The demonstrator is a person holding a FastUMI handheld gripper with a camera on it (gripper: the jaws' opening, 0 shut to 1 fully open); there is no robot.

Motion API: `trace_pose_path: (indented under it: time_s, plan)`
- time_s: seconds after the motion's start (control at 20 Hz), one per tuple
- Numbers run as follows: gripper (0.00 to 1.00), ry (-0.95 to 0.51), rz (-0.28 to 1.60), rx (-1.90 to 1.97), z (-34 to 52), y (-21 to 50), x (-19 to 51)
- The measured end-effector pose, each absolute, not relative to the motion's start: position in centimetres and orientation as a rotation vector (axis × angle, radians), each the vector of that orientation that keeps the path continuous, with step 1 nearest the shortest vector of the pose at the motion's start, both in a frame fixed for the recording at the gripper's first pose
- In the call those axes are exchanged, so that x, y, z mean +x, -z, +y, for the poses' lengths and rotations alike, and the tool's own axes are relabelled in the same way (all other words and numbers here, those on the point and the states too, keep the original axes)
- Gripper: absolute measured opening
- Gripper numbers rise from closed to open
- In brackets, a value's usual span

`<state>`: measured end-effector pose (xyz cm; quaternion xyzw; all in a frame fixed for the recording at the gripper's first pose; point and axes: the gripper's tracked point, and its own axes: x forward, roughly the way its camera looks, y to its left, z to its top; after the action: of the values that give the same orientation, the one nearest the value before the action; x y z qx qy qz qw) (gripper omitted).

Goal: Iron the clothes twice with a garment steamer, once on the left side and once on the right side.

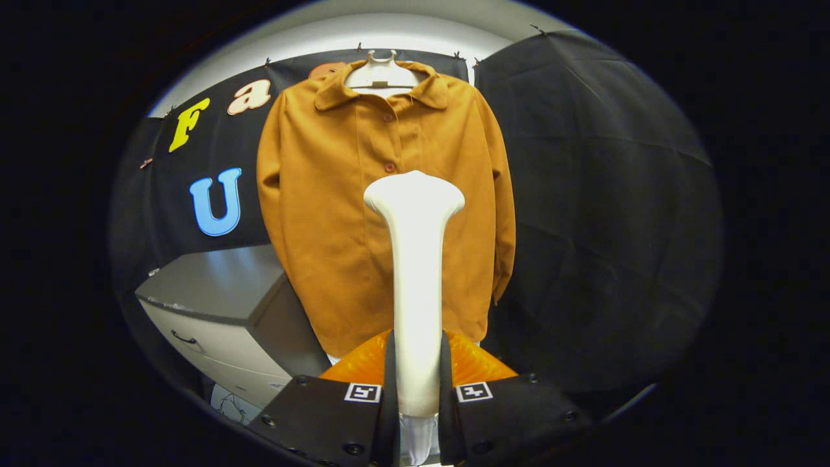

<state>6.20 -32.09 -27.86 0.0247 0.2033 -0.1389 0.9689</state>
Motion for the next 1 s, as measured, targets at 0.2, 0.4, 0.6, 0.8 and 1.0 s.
trace_pose_path:
  time_s: [0.2,0.4,0.6,0.8,1.0]
  plan:
    - [0.27,0.265,0.301,0.035,-29.6,21.6,7.8]
    - [0.27,0.243,0.228,0.012,-26.5,16.3,8.8]
    - [0.27,0.230,0.186,-0.009,-22.5,12.5,9.7]
    - [0.27,0.216,0.144,-0.020,-18.5,9.6,9.7]
    - [0.27,0.168,0.129,-0.007,-13.8,7.1,8.5]
